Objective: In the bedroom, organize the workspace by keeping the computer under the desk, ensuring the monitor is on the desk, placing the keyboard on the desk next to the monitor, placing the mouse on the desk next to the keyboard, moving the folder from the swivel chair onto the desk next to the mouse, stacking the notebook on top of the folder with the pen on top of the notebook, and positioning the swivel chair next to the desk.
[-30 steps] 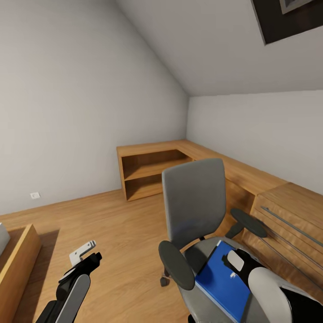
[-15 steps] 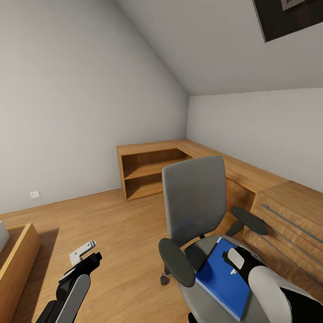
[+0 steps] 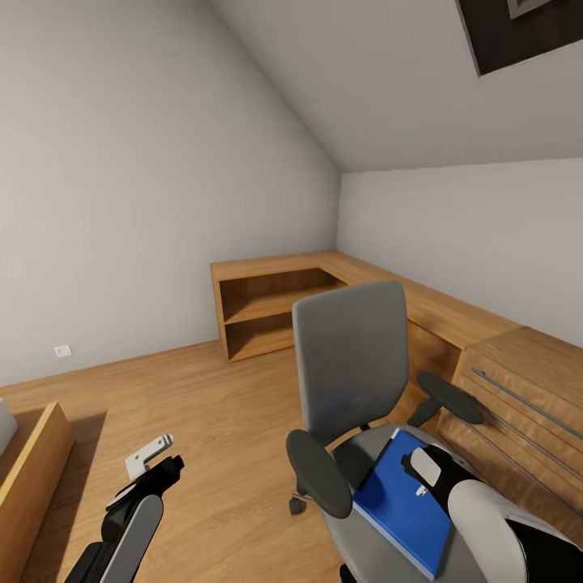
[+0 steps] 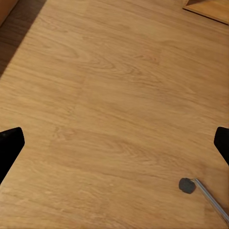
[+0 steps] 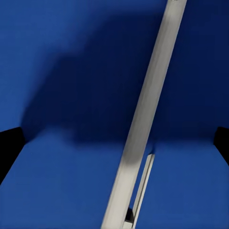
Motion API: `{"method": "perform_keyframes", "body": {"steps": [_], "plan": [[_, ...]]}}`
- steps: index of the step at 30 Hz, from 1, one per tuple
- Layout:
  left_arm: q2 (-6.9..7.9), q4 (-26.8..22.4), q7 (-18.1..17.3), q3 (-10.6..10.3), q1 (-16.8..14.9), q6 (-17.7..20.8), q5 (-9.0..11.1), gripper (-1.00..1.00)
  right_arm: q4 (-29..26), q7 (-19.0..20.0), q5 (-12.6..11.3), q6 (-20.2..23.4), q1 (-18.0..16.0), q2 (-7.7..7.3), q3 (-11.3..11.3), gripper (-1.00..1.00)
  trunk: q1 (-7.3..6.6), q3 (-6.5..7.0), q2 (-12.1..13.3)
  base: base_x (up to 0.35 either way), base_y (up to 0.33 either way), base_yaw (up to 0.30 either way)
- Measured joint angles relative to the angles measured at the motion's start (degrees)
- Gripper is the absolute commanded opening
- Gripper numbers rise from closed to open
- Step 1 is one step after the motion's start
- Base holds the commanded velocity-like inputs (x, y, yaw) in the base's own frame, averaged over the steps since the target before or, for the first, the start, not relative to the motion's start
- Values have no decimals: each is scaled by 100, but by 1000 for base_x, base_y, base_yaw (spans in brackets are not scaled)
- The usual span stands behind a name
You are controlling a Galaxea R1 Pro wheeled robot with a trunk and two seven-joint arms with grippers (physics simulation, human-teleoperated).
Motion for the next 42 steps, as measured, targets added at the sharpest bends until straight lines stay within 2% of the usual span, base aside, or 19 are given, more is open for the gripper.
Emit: {"method": "perform_keyframes", "body": {"steps": [3, 4, 17, 23, 42], "plan": [[0, 0, 0, 2, -2, 0, 0, 100, 0, -1, 3, 0, 0, 1, 2, 100, 0, 0, 0, 0, 0, 0], [0, 0, 0, 3, -1, 0, 0, 100, 1, -1, 6, -1, 0, 2, 4, -100, 0, 0, 0, 0, 0, 0], [0, 0, 0, -1, 0, 0, 0, 100, -6, 2, -22, -9, -1, 4, 9, -100, 0, 0, 0, 0, 0, 0], [-3, -1, 0, 0, 0, 0, 0, 100, 3, -10, 100, 24, 0, 8, 38, -100, 0, 0, 0, 0, 0, 0], [-9, -1, 0, -1, 0, 0, 0, 100, -45, 5, -1, 4, 0, 11, 4, -100, 0, 0, 0, 0, 0, 0]]}}
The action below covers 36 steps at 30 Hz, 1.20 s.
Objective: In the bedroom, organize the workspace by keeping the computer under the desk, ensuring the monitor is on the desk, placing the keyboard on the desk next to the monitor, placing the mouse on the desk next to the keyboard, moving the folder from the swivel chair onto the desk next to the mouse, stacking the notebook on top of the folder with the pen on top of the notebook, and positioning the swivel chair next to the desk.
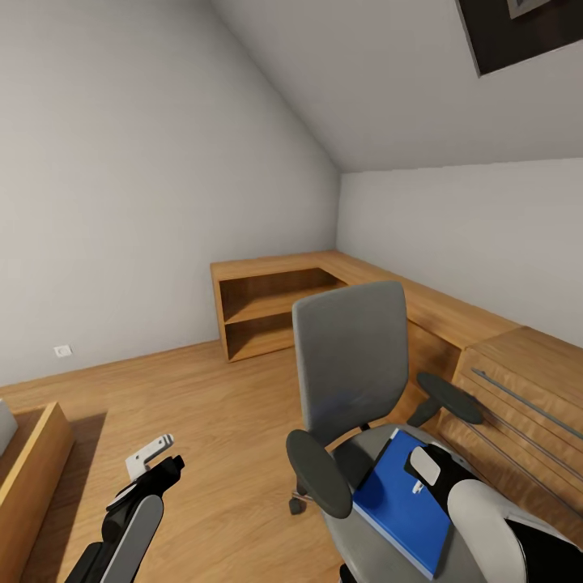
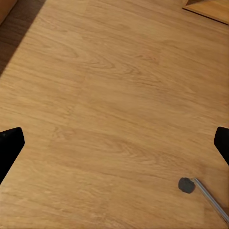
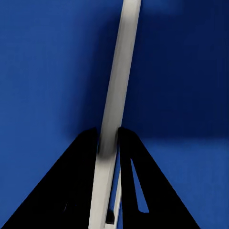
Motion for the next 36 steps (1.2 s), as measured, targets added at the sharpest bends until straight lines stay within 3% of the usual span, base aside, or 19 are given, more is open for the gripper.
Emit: {"method": "perform_keyframes", "body": {"steps": [10, 23, 36], "plan": [[0, 1, -9, 0, -2, 0, 1, 100, 1, 0, -7, -9, 0, 0, 3, -100, 0, 0, 0, 0, 0, 0], [0, 22, -17, -19, 0, -8, -8, 100, 222, 7, -30, -42, 3, 0, -45, -100, -284, 232, 521, -11, 0, 0], [0, 47, -36, -17, 0, -8, 27, 100, 214, 20, -36, -89, 4, -1, -51, -100, -567, 465, 1043, -297, 0, 0]]}}
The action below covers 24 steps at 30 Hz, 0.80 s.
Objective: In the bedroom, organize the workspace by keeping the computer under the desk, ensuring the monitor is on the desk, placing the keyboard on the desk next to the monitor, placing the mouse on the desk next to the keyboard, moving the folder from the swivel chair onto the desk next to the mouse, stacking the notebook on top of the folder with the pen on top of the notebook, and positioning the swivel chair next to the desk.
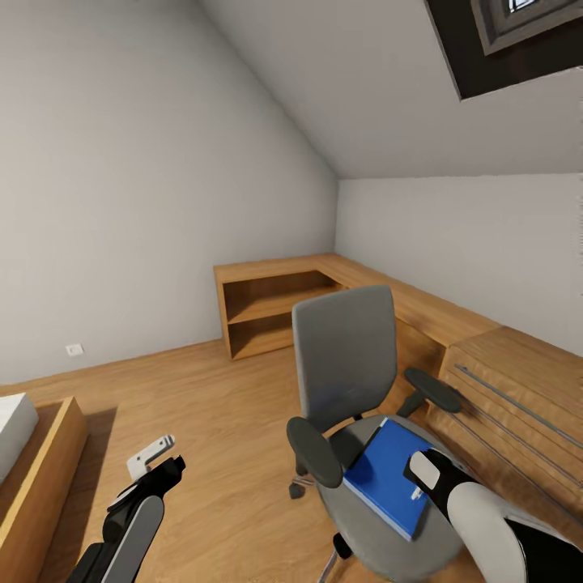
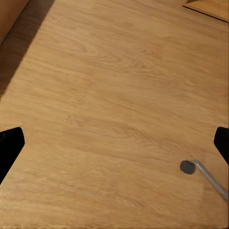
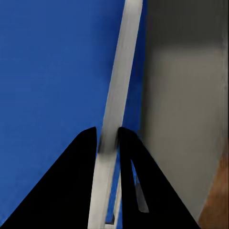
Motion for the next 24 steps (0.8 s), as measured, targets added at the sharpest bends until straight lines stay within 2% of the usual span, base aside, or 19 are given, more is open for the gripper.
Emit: {"method": "perform_keyframes", "body": {"steps": [11, 15, 19, 21, 24], "plan": [[-11, 198, 1, -35, 0, 36, 0, 100, -19, 36, -32, -61, 0, 6, -9, -100, -242, 198, 441, -341, 0, 0], [-19, 294, 1, -78, 0, 52, -1, 100, -229, 44, -68, -32, 1, 24, 6, -100, -329, 270, 602, -341, 0, 0], [-13, 466, 9, -320, 0, 57, -6, 100, -948, 48, -126, 108, 72, 107, 15, -100, -418, 342, 762, -341, 0, 0], [-11, 495, 14, -410, -1, 49, -10, 100, -1417, 42, -156, 305, 240, 185, 21, -100, -461, 377, 842, -341, 0, 0], [-10, 514, 17, -476, -2, 36, -21, 100, -2530, 23, -159, 747, 730, 359, 17, -100, -527, 431, 963, -341, 0, 0]]}}
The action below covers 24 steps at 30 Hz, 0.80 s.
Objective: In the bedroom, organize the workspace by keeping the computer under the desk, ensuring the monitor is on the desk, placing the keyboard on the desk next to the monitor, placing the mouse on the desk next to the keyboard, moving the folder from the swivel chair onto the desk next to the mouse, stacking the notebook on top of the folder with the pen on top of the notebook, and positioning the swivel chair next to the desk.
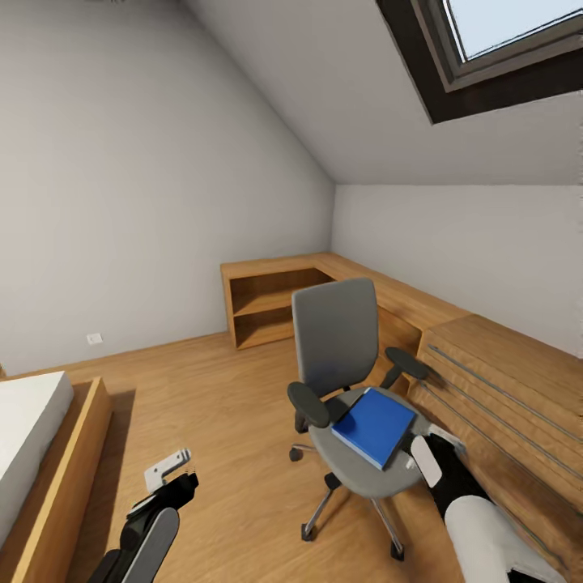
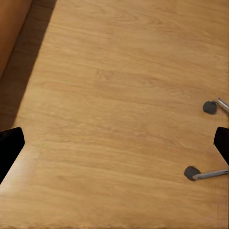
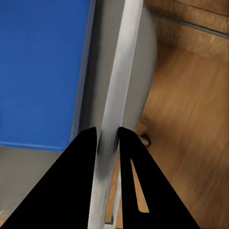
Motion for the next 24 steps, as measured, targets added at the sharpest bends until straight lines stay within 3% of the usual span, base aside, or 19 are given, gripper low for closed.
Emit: {"method": "perform_keyframes", "body": {"steps": [2, 3, 4, 5, 7, 9, 15, 20, 22, 23, 24], "plan": [[0, 6, 1, -23, 1, -6, -9, 100, -1185, -115, 3, 342, 534, 220, 13, -100, -44, 36, 80, -341, 0, 0], [0, 7, 1, -28, 1, -9, -11, 100, -1504, -175, 2, 426, 677, 286, 11, -100, -66, 54, 120, -332, 0, 0], [-6, 8, 3, -40, 2, -14, -16, 100, -2339, -405, 1, 632, 1059, 465, 12, -100, -88, 72, 160, -261, 0, 0], [-13, 7, 6, -59, 2, -17, -28, 100, -3516, -753, -14, 804, 1644, 706, 24, -100, -111, 89, 200, -236, 0, 0], [-11, 8, 7, -147, 2, -21, -33, 100, -4270, -855, -22, 852, 1979, 840, 34, -100, -156, 126, 281, -126, 0, 0], [-3, 9, 17, -430, 1, -27, -37, 100, -5020, -923, -26, 893, 2375, 953, 55, -100, -201, 162, 361, -49, 0, 0], [-1, 10, 35, -770, 3, -29, -40, 100, -5458, -964, -32, 914, 2596, 990, 159, -100, -333, 270, 602, -14, 0, 0], [-12, 10, 37, -861, 3, -29, -34, 100, -5570, -971, -34, 917, 2620, 990, 200, -100, -443, 359, 802, 0, 0, 0], [-15, 42, 41, -1047, 3, -21, -28, 100, -5583, -973, -34, 917, 2627, 990, 199, -100, -487, 395, 883, 0, 0, -118], [-94, 507, 38, -1444, 5, 1, -24, 100, -5594, -973, -35, 917, 2642, 990, 196, -100, -509, 412, 923, 0, 0, -245], [-130, 611, 40, -1516, 2, 5, -89, 100, -5595, -972, -35, 917, 2645, 990, 196, -100, -531, 431, 963, 0, 0, -251]]}}
